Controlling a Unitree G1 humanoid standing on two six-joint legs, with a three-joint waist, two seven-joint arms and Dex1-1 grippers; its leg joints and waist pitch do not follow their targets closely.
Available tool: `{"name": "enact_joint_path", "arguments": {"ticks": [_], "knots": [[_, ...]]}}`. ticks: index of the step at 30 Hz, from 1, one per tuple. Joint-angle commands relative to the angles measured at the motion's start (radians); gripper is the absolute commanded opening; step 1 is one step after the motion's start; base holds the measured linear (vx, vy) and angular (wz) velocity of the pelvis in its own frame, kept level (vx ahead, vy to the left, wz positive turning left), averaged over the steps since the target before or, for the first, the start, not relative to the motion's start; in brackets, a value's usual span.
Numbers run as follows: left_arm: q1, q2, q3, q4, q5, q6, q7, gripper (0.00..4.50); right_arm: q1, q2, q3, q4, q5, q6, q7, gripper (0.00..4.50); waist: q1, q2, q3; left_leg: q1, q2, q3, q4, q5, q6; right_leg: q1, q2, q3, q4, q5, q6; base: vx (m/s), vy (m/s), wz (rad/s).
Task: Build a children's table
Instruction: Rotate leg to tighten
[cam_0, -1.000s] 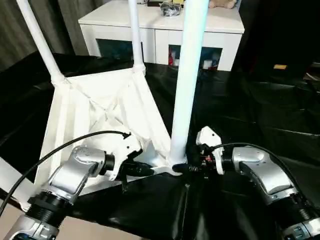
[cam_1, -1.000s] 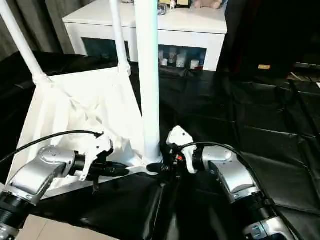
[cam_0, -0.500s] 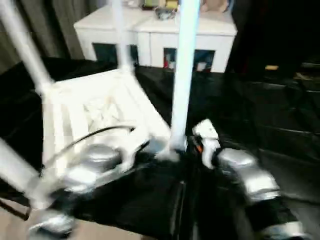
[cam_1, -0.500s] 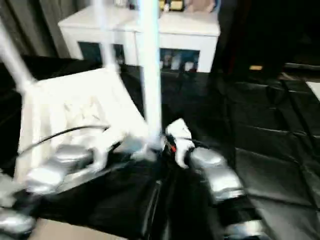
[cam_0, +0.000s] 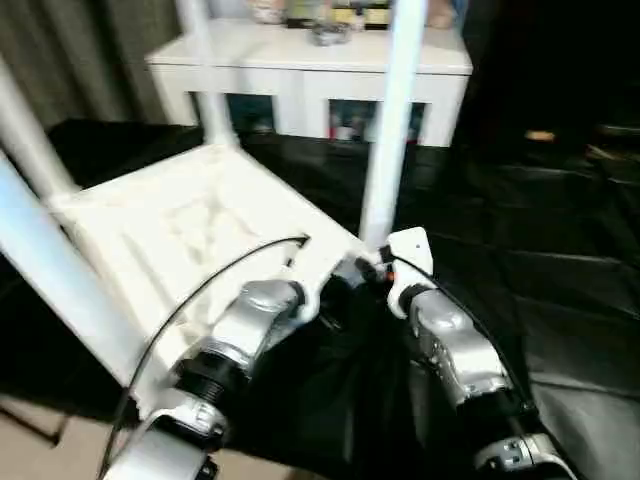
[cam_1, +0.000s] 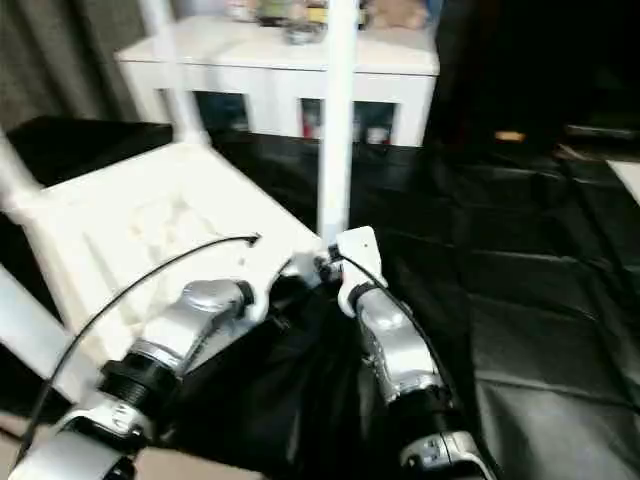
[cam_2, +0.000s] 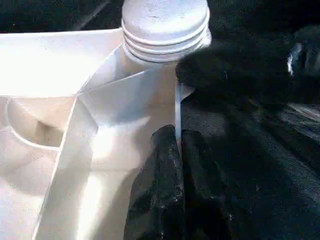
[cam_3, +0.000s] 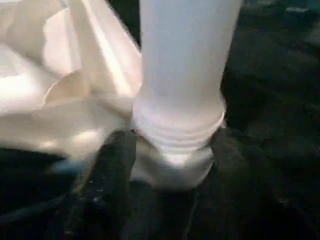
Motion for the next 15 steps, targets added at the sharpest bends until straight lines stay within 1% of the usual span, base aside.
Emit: {"name": "enact_joint_path", "arguments": {"ticks": [1, 2, 3, 4, 5, 6, 8, 9, 10, 11, 13, 14, 15], "knots": [[0.043, 0.023, -0.018, -0.005, -0.008, -0.006, -0.070, 0.00, -0.006, -0.016, 0.021, -0.003, 0.015, -0.021, 0.047, 2.97, 0.006, -0.016, -0.045, -0.009, -0.002, 0.005, -0.074, -0.294, 0.025, 0.040, -0.023, 0.015, -0.077, -0.333, -0.142, 0.000, 0.000, 0.00], [0.055, 0.039, -0.028, -0.026, -0.016, -0.007, -0.109, 0.00, -0.007, -0.034, 0.024, -0.003, 0.012, -0.024, 0.066, 2.98, 0.007, -0.017, -0.045, -0.009, -0.002, 0.006, -0.073, -0.293, 0.027, 0.041, -0.024, 0.015, -0.075, -0.326, -0.150, 0.000, 0.000, 0.00], [0.061, 0.047, -0.033, -0.036, -0.020, -0.008, -0.129, 0.00, -0.008, -0.043, 0.026, -0.003, 0.010, -0.026, 0.075, 2.98, 0.009, -0.017, -0.047, -0.012, 0.000, 0.006, -0.073, -0.269, 0.032, 0.047, -0.027, 0.016, -0.069, -0.300, -0.165, 0.000, 0.000, 0.00], [0.079, 0.072, -0.045, -0.064, -0.031, -0.018, -0.185, 0.00, -0.011, -0.069, 0.030, 0.001, 0.013, -0.025, 0.118, 3.33, 0.010, -0.019, -0.047, -0.012, -0.002, 0.008, -0.072, -0.260, 0.036, 0.047, -0.025, 0.015, -0.070, -0.291, -0.170, 0.000, 0.000, 0.00], [0.109, 0.118, -0.065, -0.111, -0.052, -0.032, -0.277, 0.00, -0.012, -0.111, 0.039, -0.007, 0.040, -0.007, 0.232, 3.38, 0.012, -0.014, -0.047, -0.007, 0.002, 0.010, -0.071, -0.261, 0.046, 0.044, -0.025, 0.016, -0.069, -0.272, -0.185, 0.000, 0.000, 0.00], [0.109, 0.118, -0.065, -0.111, -0.052, -0.032, -0.277, 0.00, -0.012, -0.111, 0.039, -0.007, 0.040, -0.007, 0.232, 3.38, 0.013, -0.015, -0.046, -0.007, 0.002, 0.012, -0.070, -0.260, 0.054, 0.045, -0.025, 0.016, -0.068, -0.269, -0.193, 0.000, 0.000, 0.00], [0.145, 0.183, -0.086, -0.173, -0.075, -0.042, -0.383, 0.00, 0.003, -0.176, 0.063, -0.064, 0.081, 0.008, 0.399, 3.51, 0.017, -0.010, -0.049, -0.004, 0.006, 0.011, -0.069, -0.239, 0.058, 0.045, -0.025, 0.015, -0.063, -0.232, -0.208, 0.000, 0.000, 0.00], [0.155, 0.201, -0.089, -0.192, -0.084, -0.041, -0.410, 0.00, 0.009, -0.200, 0.076, -0.083, 0.084, 0.001, 0.446, 3.51, 0.018, -0.011, -0.050, -0.005, 0.009, 0.010, -0.069, -0.219, 0.061, 0.049, -0.024, 0.015, -0.056, -0.189, -0.220, 0.000, 0.000, 0.00], [0.167, 0.226, -0.091, -0.218, -0.096, -0.038, -0.448, 0.00, 0.017, -0.235, 0.095, -0.110, 0.089, -0.007, 0.512, 3.51, 0.020, -0.009, -0.051, -0.004, 0.011, 0.010, -0.069, -0.210, 0.063, 0.048, -0.022, 0.014, -0.053, -0.164, -0.227, 0.000, 0.000, 0.00], [0.171, 0.231, -0.091, -0.225, -0.099, -0.036, -0.458, 0.00, 0.020, -0.245, 0.101, -0.116, 0.089, -0.011, 0.529, 3.51, 0.024, -0.008, -0.051, -0.003, 0.012, 0.012, -0.065, -0.191, 0.071, 0.048, -0.021, 0.015, -0.047, -0.111, -0.242, 0.000, 0.000, 0.00], [0.181, 0.252, -0.091, -0.248, -0.114, -0.029, -0.493, 0.00, 0.027, -0.278, 0.120, -0.136, 0.090, -0.022, 0.583, 3.51, 0.029, -0.009, -0.052, -0.002, 0.011, 0.013, -0.064, -0.181, 0.073, 0.048, -0.020, 0.015, -0.042, -0.081, -0.257, 0.000, 0.000, 0.00], [0.201, 0.289, -0.094, -0.301, -0.147, -0.005, -0.559, 0.00, 0.042, -0.332, 0.151, -0.175, 0.112, -0.020, 0.685, 3.51, 0.030, -0.011, -0.052, 0.000, 0.010, 0.015, -0.063, -0.184, 0.075, 0.049, -0.018, 0.015, -0.040, -0.070, -0.264, 0.000, 0.000, 0.00], [0.208, 0.302, -0.094, -0.322, -0.159, 0.009, -0.578, 0.00, 0.046, -0.349, 0.159, -0.188, 0.124, -0.011, 0.724, 3.51, 0.031, -0.012, -0.052, 0.000, 0.012, 0.014, -0.063, -0.181, 0.082, 0.051, -0.019, 0.015, -0.037, -0.059, -0.267, 0.000, 0.000, 0.00]]}}
